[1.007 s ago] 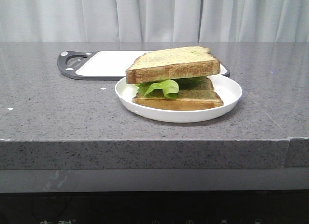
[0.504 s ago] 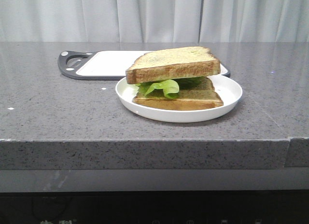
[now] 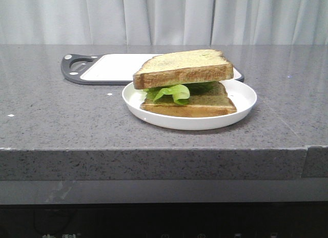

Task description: Left arm grabs bread, right arm adds lettuce

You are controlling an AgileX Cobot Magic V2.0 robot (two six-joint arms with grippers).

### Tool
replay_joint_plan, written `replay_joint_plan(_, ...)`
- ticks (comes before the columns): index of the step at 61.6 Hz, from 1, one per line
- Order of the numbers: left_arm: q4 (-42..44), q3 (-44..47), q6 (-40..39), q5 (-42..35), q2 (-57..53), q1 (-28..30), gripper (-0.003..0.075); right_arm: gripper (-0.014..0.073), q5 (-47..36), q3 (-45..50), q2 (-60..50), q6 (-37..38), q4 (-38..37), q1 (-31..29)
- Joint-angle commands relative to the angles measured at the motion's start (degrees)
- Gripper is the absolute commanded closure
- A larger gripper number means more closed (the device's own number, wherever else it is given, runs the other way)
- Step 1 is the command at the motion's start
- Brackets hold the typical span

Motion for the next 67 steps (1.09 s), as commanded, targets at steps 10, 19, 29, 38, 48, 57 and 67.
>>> replay_joint_plan(10, -0.4, 0.3, -0.6, -4.6, -1.1, 0.2, 0.0741, 0.0711, -5.2, -0.2, -1.2, 0.0, -0.5, -0.4)
replay_joint_plan(19, 0.0, 0.3, -0.6, -4.6, -1.1, 0.2, 0.0741, 0.0711, -5.2, -0.2, -1.2, 0.0, -0.5, -0.4)
replay_joint_plan(29, 0.4, 0.3, -0.5, -4.8, -1.1, 0.2, 0.0741, 0.0711, -5.2, -0.2, -1.2, 0.0, -0.5, -0.4)
replay_joint_plan(38, 0.4, 0.3, -0.5, -4.8, -1.1, 0.2, 0.0741, 0.0711, -5.2, -0.2, -1.2, 0.0, -0.5, -0.4)
replay_joint_plan(48, 0.4, 0.3, -0.5, -4.8, -1.1, 0.2, 0.0741, 0.0711, -5.2, -0.2, -1.2, 0.0, -0.5, -0.4)
replay_joint_plan(57, 0.4, 0.3, -0.5, -4.8, -1.1, 0.2, 0.0741, 0.0711, -5.2, -0.2, -1.2, 0.0, -0.5, -0.4)
replay_joint_plan(67, 0.4, 0.3, -0.5, -4.8, -1.1, 0.2, 0.0741, 0.0711, -5.2, -0.2, -1.2, 0.0, -0.5, -0.4)
